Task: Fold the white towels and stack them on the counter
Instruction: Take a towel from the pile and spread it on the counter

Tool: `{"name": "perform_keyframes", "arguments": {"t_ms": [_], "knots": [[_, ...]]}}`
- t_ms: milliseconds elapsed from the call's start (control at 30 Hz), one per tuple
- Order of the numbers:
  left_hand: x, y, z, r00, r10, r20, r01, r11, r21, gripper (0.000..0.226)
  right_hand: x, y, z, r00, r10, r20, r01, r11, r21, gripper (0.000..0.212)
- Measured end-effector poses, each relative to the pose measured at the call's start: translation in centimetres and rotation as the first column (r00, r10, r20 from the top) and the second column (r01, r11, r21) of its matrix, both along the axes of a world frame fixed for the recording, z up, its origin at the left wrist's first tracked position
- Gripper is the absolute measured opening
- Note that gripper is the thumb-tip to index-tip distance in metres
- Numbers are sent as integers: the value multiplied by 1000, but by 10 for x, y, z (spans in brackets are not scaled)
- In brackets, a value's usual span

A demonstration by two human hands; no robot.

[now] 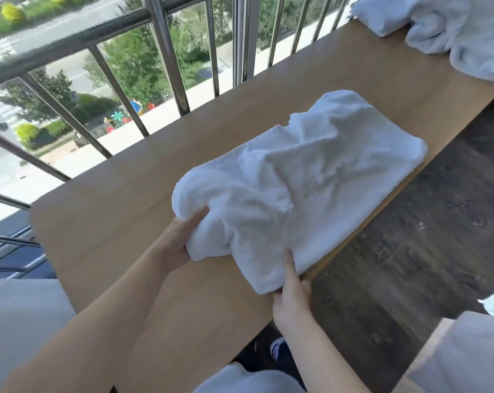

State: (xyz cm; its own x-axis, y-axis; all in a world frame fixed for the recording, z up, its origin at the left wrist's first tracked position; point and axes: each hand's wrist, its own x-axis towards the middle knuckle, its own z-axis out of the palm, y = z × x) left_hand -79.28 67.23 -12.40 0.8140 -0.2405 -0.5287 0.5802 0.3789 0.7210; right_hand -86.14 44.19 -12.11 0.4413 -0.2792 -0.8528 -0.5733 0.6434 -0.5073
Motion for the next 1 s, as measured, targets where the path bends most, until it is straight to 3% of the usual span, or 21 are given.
{"name": "perform_keyframes", "arguments": {"t_ms": [100,267,467,633,733,800,867,1000], "knots": [[-5,16,-6,997,54,-59,-57,998,-35,58,-8,7,3,974,200,111,-207,977,55,49],[-12,44,-14,988,149,-31,-149,989,5,73,-13,12,1,956,214,201,-242,961,130,35],[-22,68,-17,932,355,76,-361,928,89,72,-24,22,-3,933,356,49,-358,931,71,34],[-29,68,-19,861,492,130,-504,787,356,64,-31,32,-7,880,474,27,-469,859,203,42],[-29,72,-26,858,506,90,-505,800,322,80,-33,36,-12,850,526,13,-513,823,242,41],[-26,76,-30,838,534,111,-543,799,259,79,-32,34,-13,813,583,9,-571,793,210,36],[-21,79,-30,811,564,155,-583,759,291,70,-30,30,-14,763,646,-14,-637,756,153,35],[-16,82,-32,798,523,299,-588,567,576,61,-25,26,-18,719,691,-74,-686,723,78,36]]}}
